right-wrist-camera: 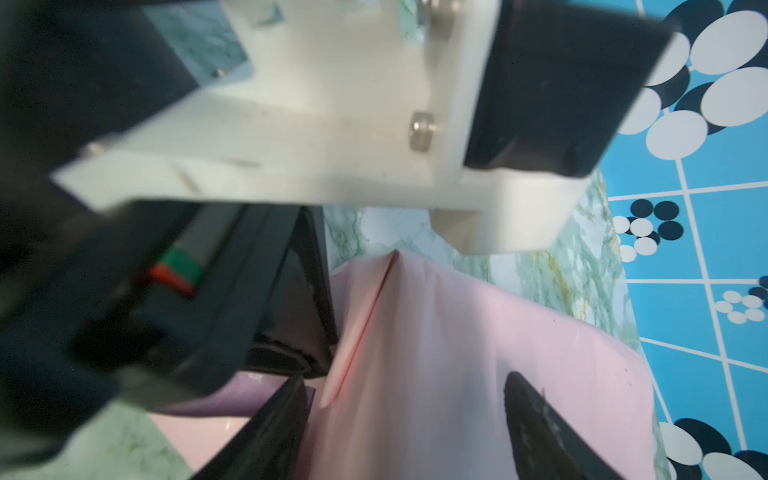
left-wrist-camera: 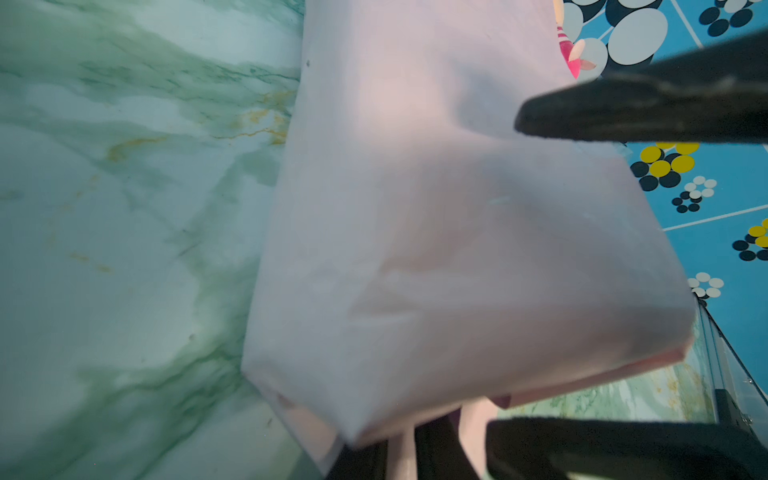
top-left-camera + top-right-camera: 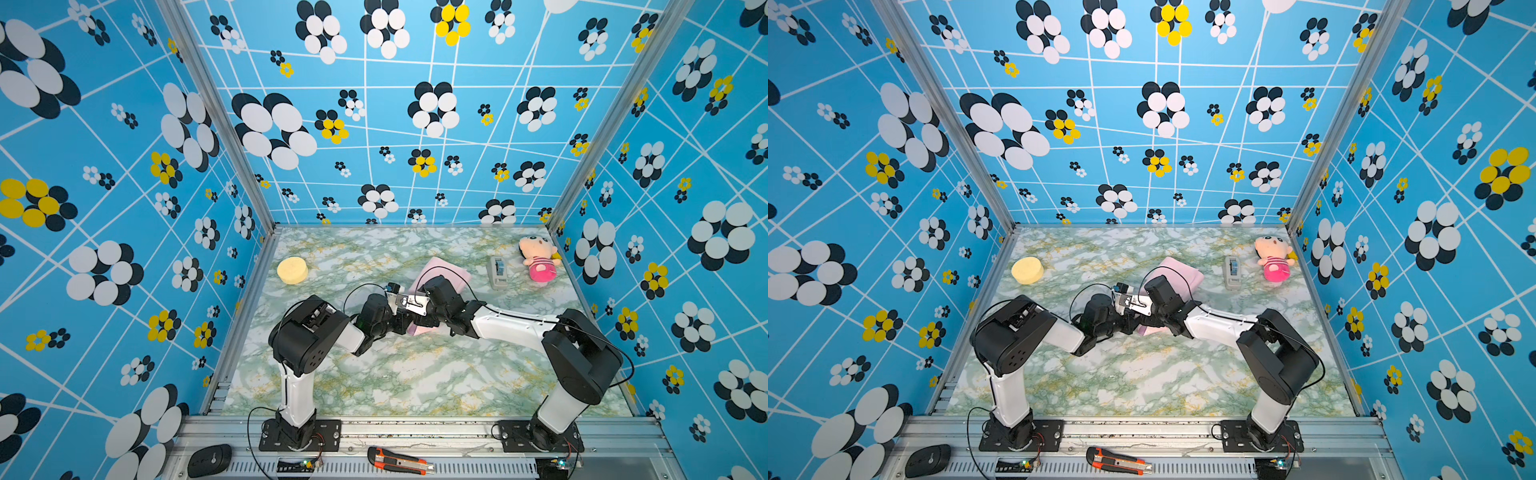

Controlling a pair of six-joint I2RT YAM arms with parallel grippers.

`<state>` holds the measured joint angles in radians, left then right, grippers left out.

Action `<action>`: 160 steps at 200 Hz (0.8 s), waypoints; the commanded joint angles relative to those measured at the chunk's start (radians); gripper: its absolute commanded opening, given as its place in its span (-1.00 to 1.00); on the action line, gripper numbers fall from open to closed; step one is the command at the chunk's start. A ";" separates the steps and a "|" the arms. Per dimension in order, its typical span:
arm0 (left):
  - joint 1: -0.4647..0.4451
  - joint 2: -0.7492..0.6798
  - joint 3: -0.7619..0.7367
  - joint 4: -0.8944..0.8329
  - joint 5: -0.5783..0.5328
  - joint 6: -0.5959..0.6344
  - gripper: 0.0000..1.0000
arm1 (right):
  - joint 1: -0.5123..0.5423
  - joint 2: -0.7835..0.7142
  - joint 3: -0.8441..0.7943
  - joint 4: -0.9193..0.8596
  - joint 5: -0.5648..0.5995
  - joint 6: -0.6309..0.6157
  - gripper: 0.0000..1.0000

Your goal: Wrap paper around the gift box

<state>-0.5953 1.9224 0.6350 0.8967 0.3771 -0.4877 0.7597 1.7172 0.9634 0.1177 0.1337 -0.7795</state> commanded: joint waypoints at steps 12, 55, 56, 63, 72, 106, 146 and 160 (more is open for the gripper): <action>0.009 0.020 -0.006 0.027 0.031 -0.008 -0.69 | 0.018 0.037 -0.032 0.089 0.090 -0.057 0.53; 0.012 0.005 -0.017 0.026 0.029 -0.012 -0.68 | 0.027 0.071 -0.053 0.131 0.151 -0.097 0.38; 0.012 0.005 -0.017 0.025 0.029 -0.012 -0.68 | 0.027 0.072 -0.053 0.132 0.152 -0.097 0.37; 0.014 -0.004 -0.022 0.025 0.029 -0.014 -0.67 | 0.028 0.074 -0.057 0.138 0.157 -0.101 0.32; 0.017 -0.019 -0.030 0.024 0.026 -0.018 -0.67 | 0.027 0.076 -0.059 0.140 0.162 -0.102 0.24; 0.039 -0.101 -0.071 -0.032 -0.019 -0.052 -0.66 | 0.029 0.073 -0.064 0.141 0.159 -0.098 0.11; 0.077 -0.134 -0.094 -0.046 -0.015 -0.096 -0.70 | 0.029 0.064 -0.069 0.140 0.155 -0.095 0.09; 0.089 -0.105 -0.081 -0.007 0.008 -0.123 -0.73 | 0.029 0.061 -0.069 0.135 0.149 -0.088 0.09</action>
<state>-0.5270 1.8042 0.5499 0.8642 0.3668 -0.5602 0.7898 1.7668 0.9100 0.2707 0.2787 -0.8764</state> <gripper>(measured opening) 0.147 0.546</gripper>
